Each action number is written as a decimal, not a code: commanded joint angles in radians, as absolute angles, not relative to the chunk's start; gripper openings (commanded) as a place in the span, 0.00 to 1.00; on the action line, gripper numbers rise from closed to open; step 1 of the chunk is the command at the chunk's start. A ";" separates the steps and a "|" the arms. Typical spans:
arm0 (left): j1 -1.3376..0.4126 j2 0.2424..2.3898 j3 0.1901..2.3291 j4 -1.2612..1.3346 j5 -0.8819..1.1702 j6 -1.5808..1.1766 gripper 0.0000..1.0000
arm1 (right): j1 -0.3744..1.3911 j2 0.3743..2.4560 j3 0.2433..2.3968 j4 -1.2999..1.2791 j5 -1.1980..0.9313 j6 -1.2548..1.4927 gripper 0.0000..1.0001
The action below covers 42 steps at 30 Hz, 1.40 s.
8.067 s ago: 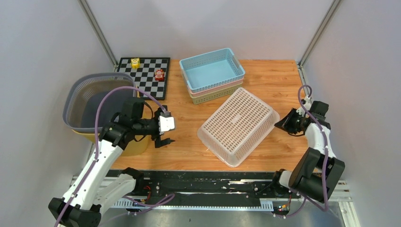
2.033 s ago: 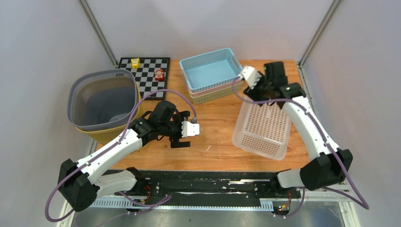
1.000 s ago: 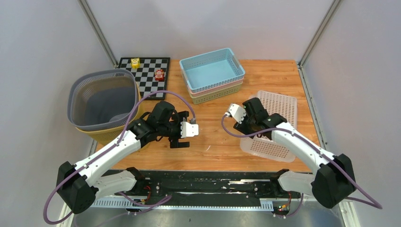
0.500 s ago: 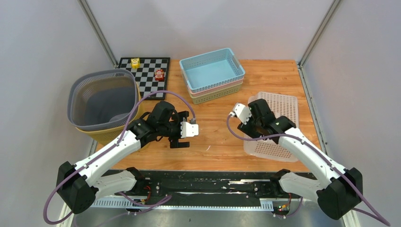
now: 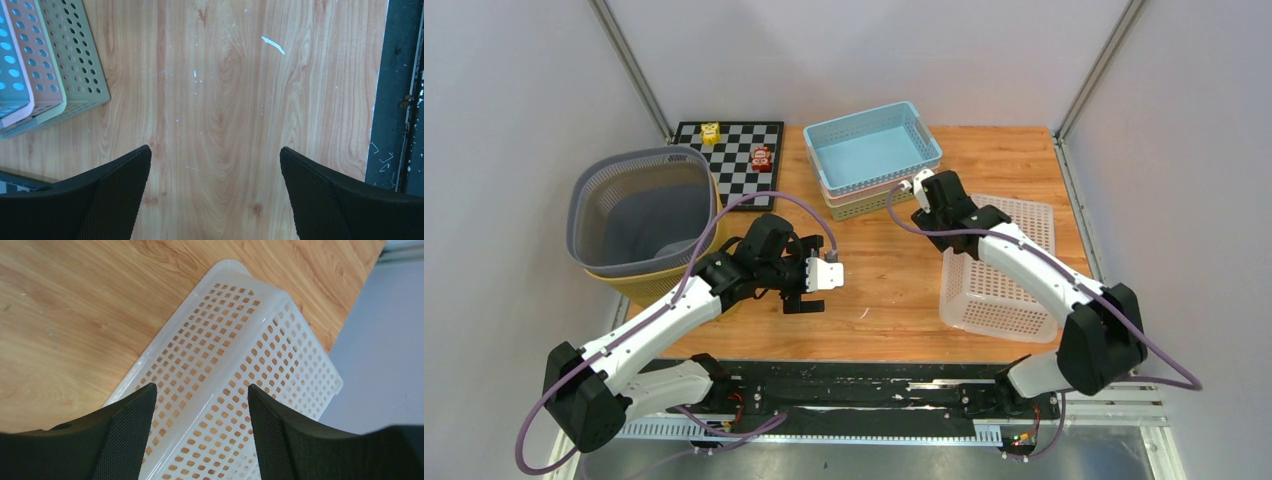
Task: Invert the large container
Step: Move the container to the center of the board.
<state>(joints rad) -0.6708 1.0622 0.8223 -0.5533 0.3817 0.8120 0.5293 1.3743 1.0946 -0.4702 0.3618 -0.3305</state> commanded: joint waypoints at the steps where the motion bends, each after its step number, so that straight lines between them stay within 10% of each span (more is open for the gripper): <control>1: -0.678 1.041 0.816 -0.556 0.394 0.817 1.00 | 0.497 1.423 1.098 -0.415 0.514 -0.251 0.70; 42: -0.678 1.058 0.824 -0.562 0.402 0.822 1.00 | 0.216 1.271 0.825 -0.589 0.200 -0.390 0.59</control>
